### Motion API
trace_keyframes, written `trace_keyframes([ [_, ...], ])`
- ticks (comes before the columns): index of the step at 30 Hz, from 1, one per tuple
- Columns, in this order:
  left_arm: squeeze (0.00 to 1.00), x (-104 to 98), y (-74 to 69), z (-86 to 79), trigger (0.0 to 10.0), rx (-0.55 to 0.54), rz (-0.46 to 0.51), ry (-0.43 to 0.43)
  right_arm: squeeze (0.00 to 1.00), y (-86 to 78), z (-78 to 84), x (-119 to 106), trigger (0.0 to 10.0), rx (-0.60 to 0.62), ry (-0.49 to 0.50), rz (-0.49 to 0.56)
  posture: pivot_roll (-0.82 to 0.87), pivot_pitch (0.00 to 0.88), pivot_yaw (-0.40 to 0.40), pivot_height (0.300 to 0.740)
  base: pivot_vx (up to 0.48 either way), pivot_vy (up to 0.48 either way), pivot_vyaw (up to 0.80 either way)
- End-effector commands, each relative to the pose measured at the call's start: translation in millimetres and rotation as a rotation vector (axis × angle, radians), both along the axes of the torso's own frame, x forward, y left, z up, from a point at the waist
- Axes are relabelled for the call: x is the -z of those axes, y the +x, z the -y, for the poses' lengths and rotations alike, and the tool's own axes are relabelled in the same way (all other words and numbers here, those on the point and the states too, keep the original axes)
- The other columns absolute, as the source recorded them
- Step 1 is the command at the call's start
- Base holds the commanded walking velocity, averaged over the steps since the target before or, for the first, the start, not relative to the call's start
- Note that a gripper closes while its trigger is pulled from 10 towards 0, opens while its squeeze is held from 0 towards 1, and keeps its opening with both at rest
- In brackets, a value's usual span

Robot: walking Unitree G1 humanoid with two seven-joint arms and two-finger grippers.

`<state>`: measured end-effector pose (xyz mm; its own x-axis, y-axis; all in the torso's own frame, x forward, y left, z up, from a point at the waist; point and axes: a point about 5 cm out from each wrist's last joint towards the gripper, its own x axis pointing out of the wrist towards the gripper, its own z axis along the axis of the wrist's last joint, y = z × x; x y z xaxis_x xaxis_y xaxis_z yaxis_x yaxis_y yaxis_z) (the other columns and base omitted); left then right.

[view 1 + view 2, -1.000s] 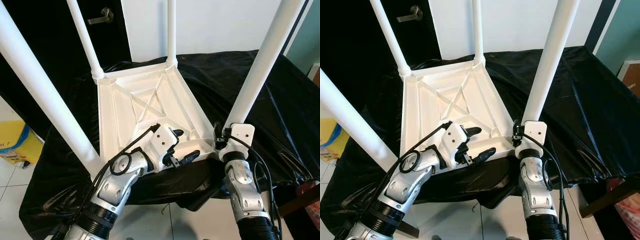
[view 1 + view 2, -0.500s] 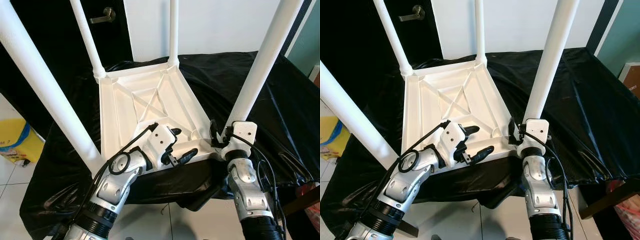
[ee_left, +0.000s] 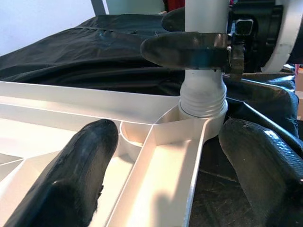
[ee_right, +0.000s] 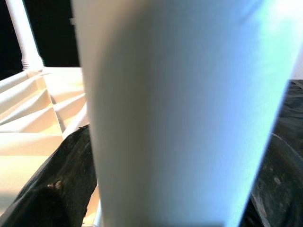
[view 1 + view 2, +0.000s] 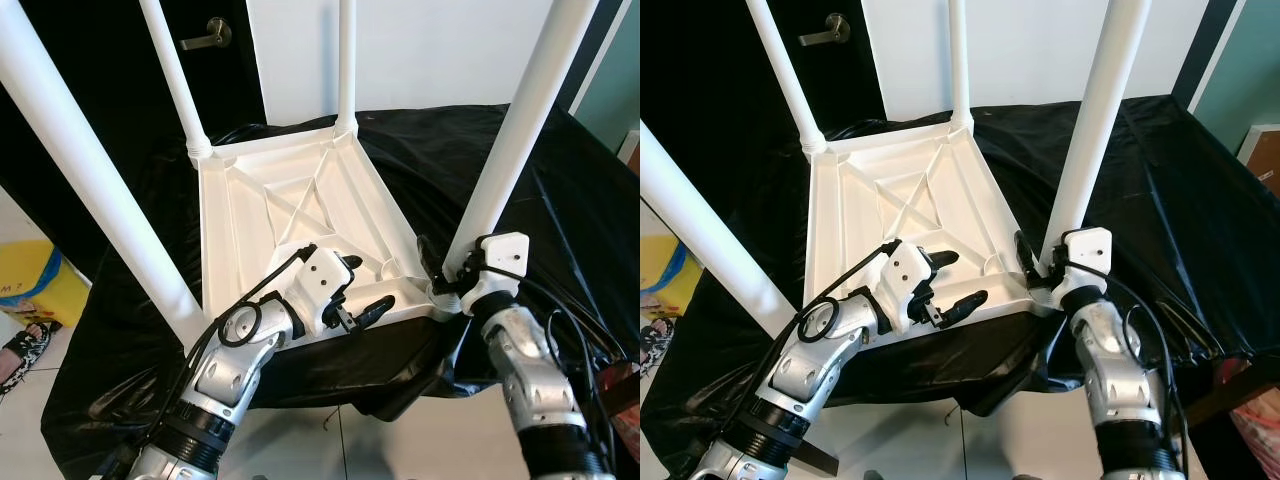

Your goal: Building children table

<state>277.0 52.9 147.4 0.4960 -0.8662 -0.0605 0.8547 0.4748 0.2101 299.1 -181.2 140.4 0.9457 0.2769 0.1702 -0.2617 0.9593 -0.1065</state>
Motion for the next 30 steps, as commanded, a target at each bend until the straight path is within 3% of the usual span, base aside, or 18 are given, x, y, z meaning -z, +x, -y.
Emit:
trace_keyframes([
  [1, 0.0, -1, 3.2, -1.8, 10.0, -0.024, 0.007, 0.005, 0.0, 3.4, -3.7, -3, 10.0, -0.041, 0.007, 0.012, -0.1, 0.0, 0.05, 0.74, 0.0, 0.0, 0.0],
  [5, 0.0, -3, 4.3, -2.1, 10.0, -0.02, 0.012, 0.006, 0.0, 14.2, 3.4, -5, 10.0, -0.179, -0.064, -0.02, -0.1, 0.0, 0.05, 0.74, 0.0, 0.0, 0.0],
  [10, 0.0, -3, 4.3, -1.8, 10.0, -0.017, 0.013, 0.007, 0.0, 16.6, 5.0, -5, 10.0, -0.214, -0.089, -0.031, -0.1, 0.0, 0.05, 0.74, 0.0, 0.0, 0.0],
  [11, 0.0, -3, 4.4, -1.3, 10.0, -0.015, 0.015, 0.008, 0.0, 19.4, 7.7, -5, 9.2, -0.238, -0.122, -0.04, -0.09, 0.0, 0.046, 0.74, 0.0, 0.0, 0.0],
  [13, 0.0, -3, 4.4, -1.3, 10.0, -0.015, 0.015, 0.008, 0.0, 19.4, 7.7, -5, 9.2, -0.238, -0.122, -0.04, -0.09, 0.0, 0.046, 0.74, 0.0, 0.0, 0.0],
  [14, 0.0, -3, 4.5, -1.0, 10.0, -0.013, 0.017, 0.007, 0.0, 21.3, 10.7, -5, 1.0, -0.248, -0.142, -0.045, -0.09, 0.0, 0.043, 0.74, 0.0, 0.0, 0.0],
  [15, 0.0, -3, 4.5, -1.0, 10.0, -0.013, 0.017, 0.007, 0.0, 21.3, 10.7, -5, 1.0, -0.248, -0.142, -0.045, -0.09, 0.0, 0.043, 0.74, 0.0, 0.0, 0.0],
  [16, 0.0, -3, 4.6, -0.9, 10.0, -0.012, 0.018, 0.007, 0.0, 22.0, 14.3, -5, 0.0, -0.255, -0.152, -0.049, -0.09, 0.0, 0.041, 0.74, 0.0, 0.0, 0.0],
  [22, 0.0, -3, 4.3, -1.0, 10.0, -0.011, 0.019, 0.007, 0.0, 20.0, 19.0, -2, 0.0, -0.255, -0.152, -0.067, -0.09, 0.0, 0.041, 0.74, 0.0, 0.0, 0.0],
  [23, 0.0, -2, 3.7, -0.6, 10.0, -0.008, 0.017, 0.007, 0.0, 18.8, 20.1, 1, 3.6, -0.256, -0.145, -0.078, -0.09, 0.0, 0.04, 0.74, 0.0, 0.0, 0.0],
  [24, 0.0, -2, 3.7, -0.6, 10.0, -0.008, 0.017, 0.007, 0.0, 18.8, 20.1, 1, 3.6, -0.256, -0.145, -0.078, -0.09, 0.0, 0.04, 0.74, 0.0, 0.0, 0.0],
  [25, 0.0, -2, 3.2, -0.2, 10.0, -0.005, 0.016, 0.008, 0.0, 17.9, 20.3, 3, 10.0, -0.254, -0.138, -0.083, -0.1, 0.0, 0.041, 0.74, 0.0, 0.0, 0.0],
  [30, 0.0, -2, 2.8, 0.8, 10.0, -0.001, 0.015, 0.008, 0.0, 15.4, 19.8, 7, 10.0, -0.231, -0.111, -0.089, -0.1, 0.0, 0.037, 0.74, 0.0, 0.0, 0.0],
])
